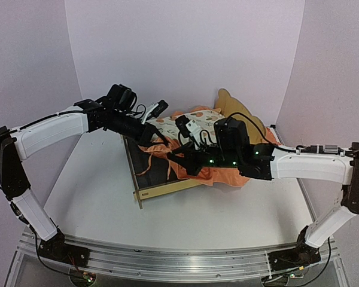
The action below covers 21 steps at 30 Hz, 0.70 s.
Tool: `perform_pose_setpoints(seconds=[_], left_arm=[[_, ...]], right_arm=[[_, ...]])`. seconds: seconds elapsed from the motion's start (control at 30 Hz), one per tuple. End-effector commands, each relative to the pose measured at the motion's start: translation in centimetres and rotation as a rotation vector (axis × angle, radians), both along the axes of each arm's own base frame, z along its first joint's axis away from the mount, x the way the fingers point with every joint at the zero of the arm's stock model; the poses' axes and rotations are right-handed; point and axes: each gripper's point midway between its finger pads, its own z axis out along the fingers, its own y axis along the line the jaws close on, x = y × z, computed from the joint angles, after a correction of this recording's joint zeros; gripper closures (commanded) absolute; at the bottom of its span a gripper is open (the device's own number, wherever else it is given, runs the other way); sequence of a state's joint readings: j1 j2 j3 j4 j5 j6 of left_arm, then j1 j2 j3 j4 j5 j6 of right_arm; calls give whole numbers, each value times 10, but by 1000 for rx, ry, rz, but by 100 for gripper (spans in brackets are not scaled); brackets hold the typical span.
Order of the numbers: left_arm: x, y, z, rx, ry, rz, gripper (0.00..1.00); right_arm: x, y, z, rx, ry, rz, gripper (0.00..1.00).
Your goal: Set up the pet bed
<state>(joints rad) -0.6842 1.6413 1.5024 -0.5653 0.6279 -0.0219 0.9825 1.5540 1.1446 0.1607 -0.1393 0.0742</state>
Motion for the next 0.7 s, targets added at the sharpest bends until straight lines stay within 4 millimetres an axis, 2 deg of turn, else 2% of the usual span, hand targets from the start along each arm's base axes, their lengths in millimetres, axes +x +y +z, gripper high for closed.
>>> perform_pose_setpoints(seconds=[0.0, 0.13, 0.23, 0.27, 0.37, 0.5, 0.67], left_arm=[[-2, -5, 16, -59, -33, -25, 100], [5, 5, -2, -13, -55, 2, 100], [7, 13, -19, 37, -102, -2, 100], [7, 15, -23, 47, -107, -4, 100], [5, 18, -31, 62, -101, -13, 100], [3, 19, -34, 62, -90, -21, 100], [5, 22, -34, 62, -89, -15, 100]], right_arm=[[-28, 0, -10, -31, 111, 111, 100], [-46, 9, -36, -51, 261, 195, 100], [-55, 13, -66, -101, 382, 219, 98], [-57, 14, -74, -116, 410, 223, 95], [-55, 15, -92, -156, 440, 208, 73], [-38, 18, -95, -175, 369, 150, 62], [-15, 27, -87, -144, 247, 95, 62]])
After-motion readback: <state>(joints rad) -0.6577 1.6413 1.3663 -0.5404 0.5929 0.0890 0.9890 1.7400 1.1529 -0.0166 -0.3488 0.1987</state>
